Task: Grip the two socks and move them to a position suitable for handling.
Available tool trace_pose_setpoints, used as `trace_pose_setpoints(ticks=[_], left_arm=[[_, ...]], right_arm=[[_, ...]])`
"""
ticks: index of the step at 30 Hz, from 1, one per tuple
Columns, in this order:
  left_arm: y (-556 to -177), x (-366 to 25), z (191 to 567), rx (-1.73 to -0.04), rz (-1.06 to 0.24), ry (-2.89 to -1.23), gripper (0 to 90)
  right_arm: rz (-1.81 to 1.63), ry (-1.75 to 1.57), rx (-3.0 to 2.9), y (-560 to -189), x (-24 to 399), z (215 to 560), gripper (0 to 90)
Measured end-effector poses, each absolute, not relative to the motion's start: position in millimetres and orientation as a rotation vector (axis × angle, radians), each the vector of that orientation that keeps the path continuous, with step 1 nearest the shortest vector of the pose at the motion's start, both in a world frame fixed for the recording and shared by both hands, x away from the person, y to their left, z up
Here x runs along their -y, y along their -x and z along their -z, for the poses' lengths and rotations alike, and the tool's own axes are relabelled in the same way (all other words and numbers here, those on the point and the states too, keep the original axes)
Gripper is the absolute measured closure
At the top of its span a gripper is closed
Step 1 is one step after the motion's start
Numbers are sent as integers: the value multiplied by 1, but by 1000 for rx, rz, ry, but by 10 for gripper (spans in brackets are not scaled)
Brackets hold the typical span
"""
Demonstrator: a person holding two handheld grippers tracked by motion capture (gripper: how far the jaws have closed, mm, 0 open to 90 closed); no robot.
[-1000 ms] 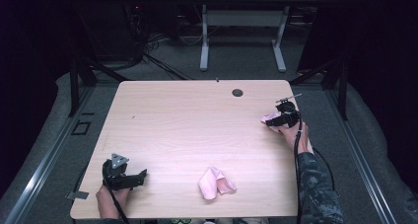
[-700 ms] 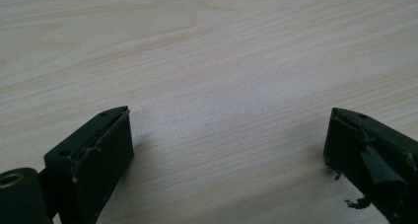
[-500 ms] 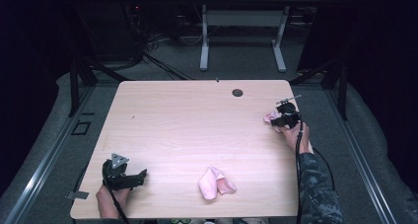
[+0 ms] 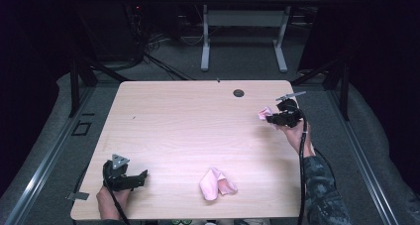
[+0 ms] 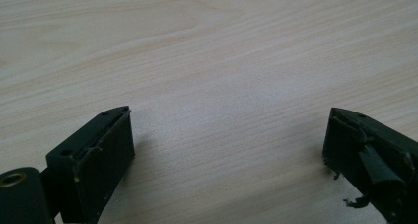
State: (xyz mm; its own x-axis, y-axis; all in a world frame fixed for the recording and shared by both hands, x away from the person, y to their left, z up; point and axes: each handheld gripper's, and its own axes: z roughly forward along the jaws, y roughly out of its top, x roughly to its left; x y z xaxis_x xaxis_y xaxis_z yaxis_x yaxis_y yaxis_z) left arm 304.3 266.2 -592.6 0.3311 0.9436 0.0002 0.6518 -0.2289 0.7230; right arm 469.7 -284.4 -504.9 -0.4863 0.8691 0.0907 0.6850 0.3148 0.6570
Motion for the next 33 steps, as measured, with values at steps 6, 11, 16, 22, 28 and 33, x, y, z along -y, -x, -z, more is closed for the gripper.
trace_pose_setpoints(ticks=[6,11,16,22,28,33], left_arm=[[-304,-266,593,-1397,-597,-1971,52],[-304,-266,593,-1397,-597,-1971,52],[-304,-266,593,-1397,-597,-1972,53],[-304,-266,593,-1397,-597,-1971,54],[-304,-266,593,-1397,-597,-1971,54],[-304,-266,593,-1397,-597,-1971,54]], right_arm=[[-1053,-1298,-2392,-449,254,489,747],[-1100,-1151,-2486,-426,214,486,746],[-1070,-1043,-2602,-408,174,501,747],[-954,-965,-2680,-403,141,528,744],[-869,-925,-2695,-400,128,544,733],[-806,-883,-2685,-397,122,551,725]])
